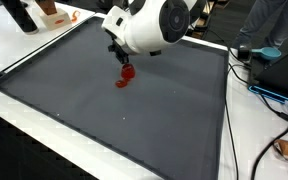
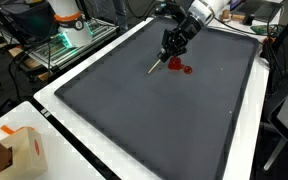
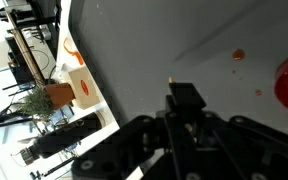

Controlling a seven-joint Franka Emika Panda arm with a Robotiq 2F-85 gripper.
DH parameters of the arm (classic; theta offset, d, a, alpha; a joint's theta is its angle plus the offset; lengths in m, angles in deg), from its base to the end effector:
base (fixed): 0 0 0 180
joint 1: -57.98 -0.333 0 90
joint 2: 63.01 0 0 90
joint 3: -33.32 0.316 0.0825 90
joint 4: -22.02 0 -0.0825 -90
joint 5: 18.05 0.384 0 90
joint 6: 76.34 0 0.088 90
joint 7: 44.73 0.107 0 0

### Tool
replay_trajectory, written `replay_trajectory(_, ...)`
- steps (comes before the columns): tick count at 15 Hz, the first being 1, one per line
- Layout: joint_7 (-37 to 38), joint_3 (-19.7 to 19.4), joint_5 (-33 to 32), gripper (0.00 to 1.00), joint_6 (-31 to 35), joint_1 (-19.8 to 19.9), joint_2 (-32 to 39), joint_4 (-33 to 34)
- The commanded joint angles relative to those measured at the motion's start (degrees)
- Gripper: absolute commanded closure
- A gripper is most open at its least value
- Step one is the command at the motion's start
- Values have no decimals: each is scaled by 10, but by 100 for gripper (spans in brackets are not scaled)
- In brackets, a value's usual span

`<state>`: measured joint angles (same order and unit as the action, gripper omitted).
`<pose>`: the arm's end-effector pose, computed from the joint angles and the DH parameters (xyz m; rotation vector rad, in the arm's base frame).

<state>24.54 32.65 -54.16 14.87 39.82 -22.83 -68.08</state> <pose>0.6167 0.1302 0.2132 2.1264 -0.7278 -0.0732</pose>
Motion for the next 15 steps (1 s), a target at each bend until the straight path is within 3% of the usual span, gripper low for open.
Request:
replay_trajectory(1, -29, 3, 1, 97, 31, 15, -12, -13)
replay_trajectory(8, -105, 10, 37, 97, 94, 46, -57, -45)
replay_trajectory(15, -213, 11, 139, 97, 135, 76, -132, -89)
